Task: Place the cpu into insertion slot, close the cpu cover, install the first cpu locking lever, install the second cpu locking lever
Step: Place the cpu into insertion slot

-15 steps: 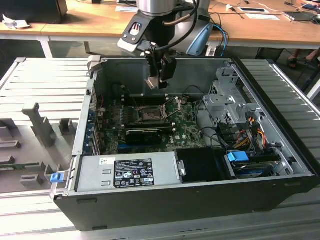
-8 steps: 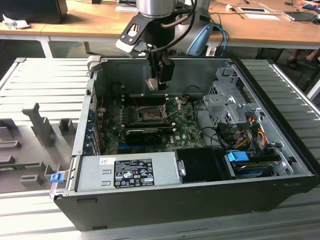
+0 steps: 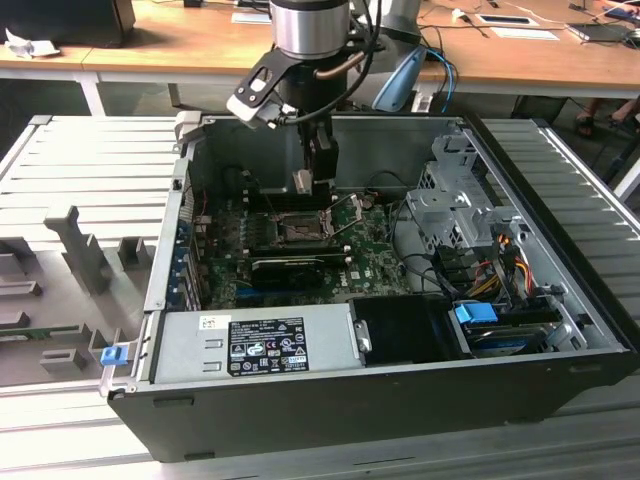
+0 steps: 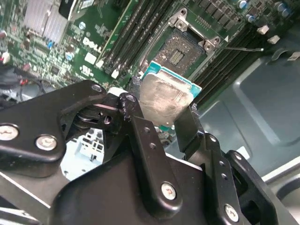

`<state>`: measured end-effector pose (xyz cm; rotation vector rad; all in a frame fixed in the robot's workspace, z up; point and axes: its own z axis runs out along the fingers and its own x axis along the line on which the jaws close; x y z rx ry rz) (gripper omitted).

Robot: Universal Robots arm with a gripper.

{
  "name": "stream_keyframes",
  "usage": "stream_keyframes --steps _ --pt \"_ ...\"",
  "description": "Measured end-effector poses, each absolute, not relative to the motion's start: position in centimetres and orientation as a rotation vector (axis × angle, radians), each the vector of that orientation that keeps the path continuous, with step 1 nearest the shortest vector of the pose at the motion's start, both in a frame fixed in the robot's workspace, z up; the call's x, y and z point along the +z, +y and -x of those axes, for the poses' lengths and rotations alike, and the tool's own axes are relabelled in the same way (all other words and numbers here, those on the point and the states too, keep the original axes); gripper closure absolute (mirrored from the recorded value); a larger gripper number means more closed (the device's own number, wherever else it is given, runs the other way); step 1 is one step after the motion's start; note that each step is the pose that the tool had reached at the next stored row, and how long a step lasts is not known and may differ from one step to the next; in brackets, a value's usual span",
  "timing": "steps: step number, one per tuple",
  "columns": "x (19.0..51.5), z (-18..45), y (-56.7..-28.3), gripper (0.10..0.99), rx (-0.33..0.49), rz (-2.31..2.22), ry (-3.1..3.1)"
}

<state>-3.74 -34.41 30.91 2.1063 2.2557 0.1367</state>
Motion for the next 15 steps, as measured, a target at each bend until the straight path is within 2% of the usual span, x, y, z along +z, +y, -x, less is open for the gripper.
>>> stream_keyframes --steps 15 --pt "26.7 4.0 -33.8 0.553 0.131 -2.124 2.243"
